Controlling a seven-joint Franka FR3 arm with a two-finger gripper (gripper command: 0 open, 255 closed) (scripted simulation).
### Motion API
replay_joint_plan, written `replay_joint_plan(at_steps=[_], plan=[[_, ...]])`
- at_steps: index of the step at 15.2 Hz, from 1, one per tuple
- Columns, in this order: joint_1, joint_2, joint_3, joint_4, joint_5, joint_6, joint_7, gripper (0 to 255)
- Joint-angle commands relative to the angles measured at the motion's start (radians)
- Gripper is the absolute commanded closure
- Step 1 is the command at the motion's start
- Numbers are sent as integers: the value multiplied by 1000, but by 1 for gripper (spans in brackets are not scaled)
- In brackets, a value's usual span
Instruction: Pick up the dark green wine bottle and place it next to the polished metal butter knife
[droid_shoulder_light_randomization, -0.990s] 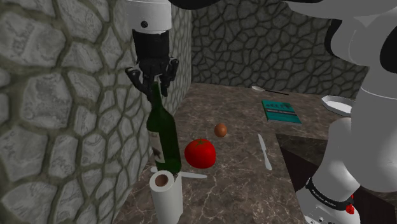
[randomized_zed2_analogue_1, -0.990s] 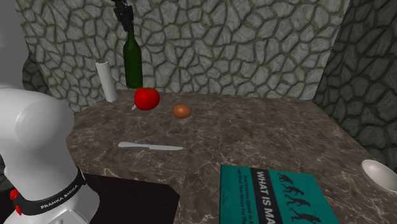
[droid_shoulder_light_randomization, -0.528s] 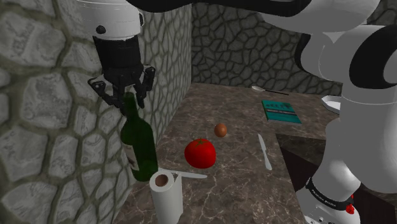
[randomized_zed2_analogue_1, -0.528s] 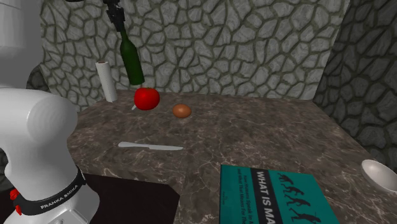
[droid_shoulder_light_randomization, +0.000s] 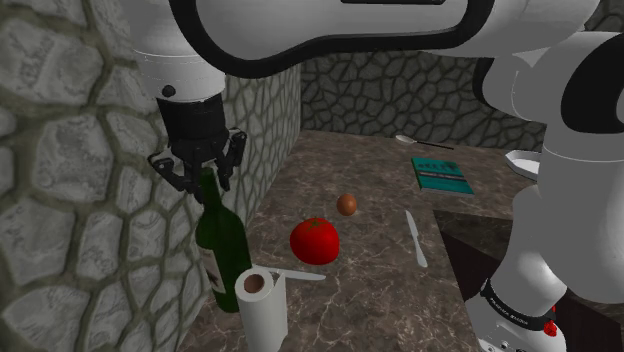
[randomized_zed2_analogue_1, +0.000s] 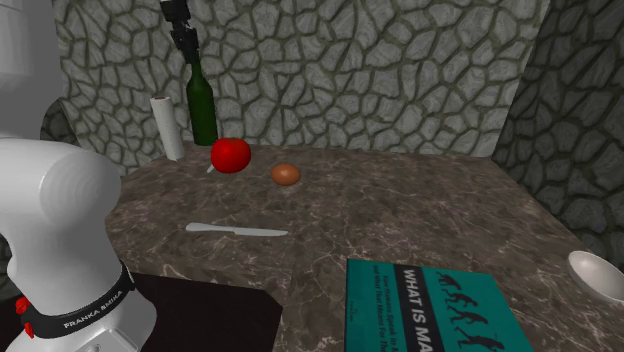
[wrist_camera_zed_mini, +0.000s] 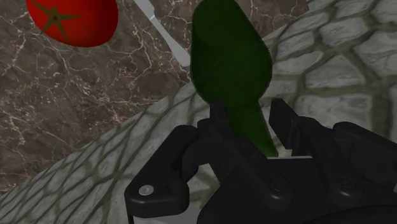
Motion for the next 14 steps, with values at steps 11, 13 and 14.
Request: replay_joint_plan(at_steps=[11, 13, 14], plan=[[-6, -8, -1, -57, 2, 50, 5, 0], [-6, -8, -1, -57, 2, 50, 5, 0], [-6, -8, -1, -57, 2, 50, 5, 0]])
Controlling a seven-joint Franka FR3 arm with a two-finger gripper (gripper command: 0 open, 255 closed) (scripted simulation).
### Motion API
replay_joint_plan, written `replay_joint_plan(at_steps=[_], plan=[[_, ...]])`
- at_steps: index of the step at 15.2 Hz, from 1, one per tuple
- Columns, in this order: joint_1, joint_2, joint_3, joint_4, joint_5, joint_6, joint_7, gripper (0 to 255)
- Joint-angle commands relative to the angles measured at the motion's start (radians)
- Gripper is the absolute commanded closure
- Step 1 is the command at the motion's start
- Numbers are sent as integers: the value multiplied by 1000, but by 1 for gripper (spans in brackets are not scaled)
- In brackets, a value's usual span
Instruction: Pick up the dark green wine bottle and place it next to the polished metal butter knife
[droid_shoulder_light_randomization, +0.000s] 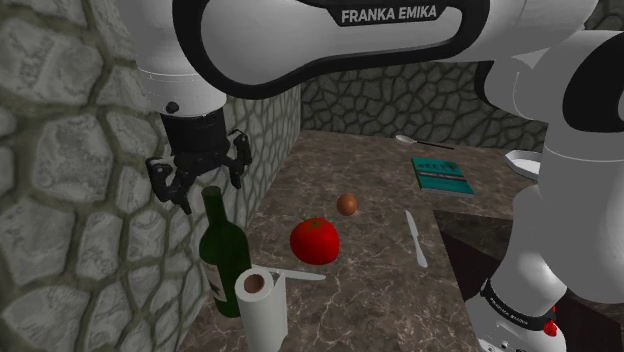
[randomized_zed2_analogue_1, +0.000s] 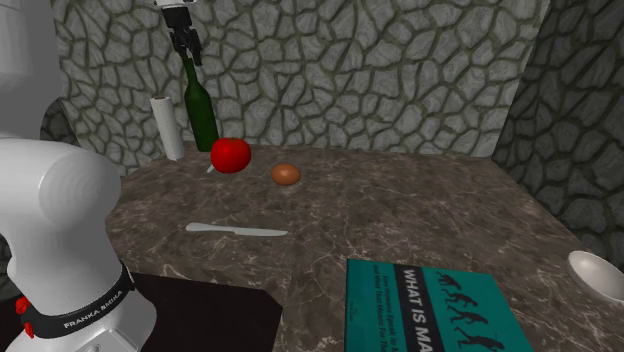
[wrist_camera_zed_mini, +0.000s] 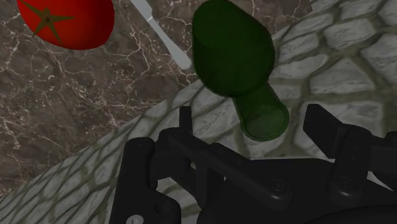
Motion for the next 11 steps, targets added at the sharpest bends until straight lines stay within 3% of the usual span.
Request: replay_joint_plan(at_steps=[1, 2, 6, 11], plan=[[0, 0, 0, 0, 0, 0, 0, 0], [0, 0, 0, 0, 0, 0, 0, 0], [29, 39, 4, 185, -14, -148, -3, 0], [29, 39, 4, 185, -14, -148, -3, 0]])
